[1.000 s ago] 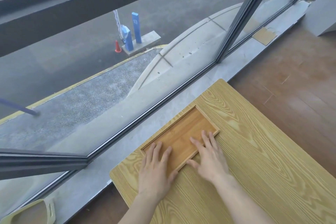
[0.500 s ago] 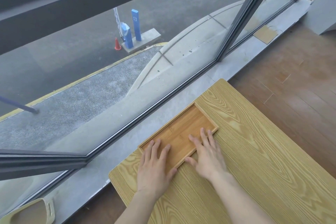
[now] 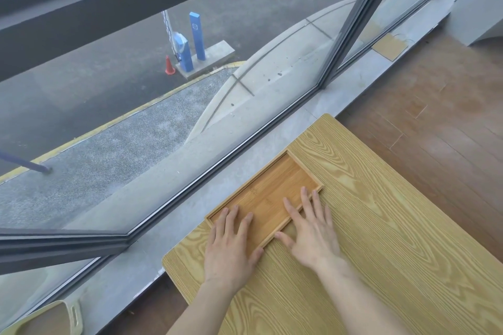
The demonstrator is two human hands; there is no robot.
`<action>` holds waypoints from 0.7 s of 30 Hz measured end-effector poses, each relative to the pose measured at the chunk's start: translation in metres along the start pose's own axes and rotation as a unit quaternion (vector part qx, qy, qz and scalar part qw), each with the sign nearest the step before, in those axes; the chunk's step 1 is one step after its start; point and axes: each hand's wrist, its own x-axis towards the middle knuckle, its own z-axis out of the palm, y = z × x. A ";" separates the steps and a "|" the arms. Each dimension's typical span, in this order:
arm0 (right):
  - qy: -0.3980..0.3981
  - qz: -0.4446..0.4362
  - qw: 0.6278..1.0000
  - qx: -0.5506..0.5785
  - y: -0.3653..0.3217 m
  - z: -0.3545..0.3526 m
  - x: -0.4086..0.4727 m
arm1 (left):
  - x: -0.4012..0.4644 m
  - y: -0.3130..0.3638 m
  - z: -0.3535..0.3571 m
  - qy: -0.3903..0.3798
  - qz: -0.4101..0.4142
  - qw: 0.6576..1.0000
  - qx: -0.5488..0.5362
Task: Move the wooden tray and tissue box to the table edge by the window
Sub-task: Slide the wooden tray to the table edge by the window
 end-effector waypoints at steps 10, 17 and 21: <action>0.008 0.059 0.998 0.035 0.012 -0.015 -0.030 | 0.004 0.005 -0.016 0.000 0.066 0.997 0.037; 0.025 0.121 0.991 0.047 0.035 -0.026 -0.061 | 0.021 0.037 -0.026 0.010 0.129 0.990 0.060; 0.046 0.166 0.983 0.057 0.061 -0.031 -0.091 | 0.025 0.063 -0.030 0.006 0.168 0.983 0.079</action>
